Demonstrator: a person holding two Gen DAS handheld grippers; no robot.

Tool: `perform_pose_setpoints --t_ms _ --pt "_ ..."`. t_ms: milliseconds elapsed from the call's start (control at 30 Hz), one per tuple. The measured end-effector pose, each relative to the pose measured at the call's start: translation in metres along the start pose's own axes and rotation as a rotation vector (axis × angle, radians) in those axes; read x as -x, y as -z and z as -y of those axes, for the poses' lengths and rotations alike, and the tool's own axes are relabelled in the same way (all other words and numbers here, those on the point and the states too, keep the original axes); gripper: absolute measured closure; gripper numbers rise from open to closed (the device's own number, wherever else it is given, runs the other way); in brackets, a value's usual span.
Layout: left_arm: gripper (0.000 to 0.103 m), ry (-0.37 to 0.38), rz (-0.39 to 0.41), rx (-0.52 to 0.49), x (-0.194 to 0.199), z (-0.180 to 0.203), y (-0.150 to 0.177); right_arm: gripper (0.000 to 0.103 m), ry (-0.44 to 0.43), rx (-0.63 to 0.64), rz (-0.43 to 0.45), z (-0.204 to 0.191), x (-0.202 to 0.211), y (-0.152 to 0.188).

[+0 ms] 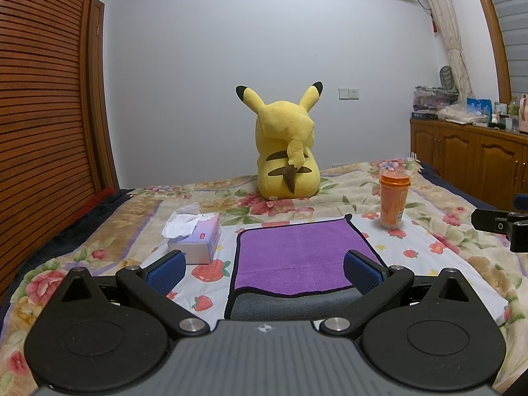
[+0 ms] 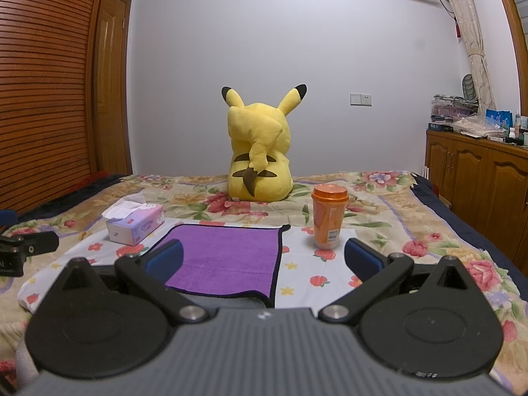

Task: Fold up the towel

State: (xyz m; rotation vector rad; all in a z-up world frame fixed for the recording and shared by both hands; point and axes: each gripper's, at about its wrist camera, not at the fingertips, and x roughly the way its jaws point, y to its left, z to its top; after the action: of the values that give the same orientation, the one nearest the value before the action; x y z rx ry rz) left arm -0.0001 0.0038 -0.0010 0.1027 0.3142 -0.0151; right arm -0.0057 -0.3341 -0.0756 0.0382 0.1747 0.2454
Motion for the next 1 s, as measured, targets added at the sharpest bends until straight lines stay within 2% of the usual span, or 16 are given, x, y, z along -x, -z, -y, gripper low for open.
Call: perform_pose_setpoints --t_ms 600,1000 --pt "0.000 0.001 -0.008 -0.004 -0.002 -0.004 0.000 0.000 -0.002 0.000 -0.004 -0.001 -0.001 -0.001" --pt "0.000 0.002 -0.060 -0.012 -0.014 0.000 0.006 0.000 -0.021 0.025 -0.054 -0.010 -0.014 0.005"
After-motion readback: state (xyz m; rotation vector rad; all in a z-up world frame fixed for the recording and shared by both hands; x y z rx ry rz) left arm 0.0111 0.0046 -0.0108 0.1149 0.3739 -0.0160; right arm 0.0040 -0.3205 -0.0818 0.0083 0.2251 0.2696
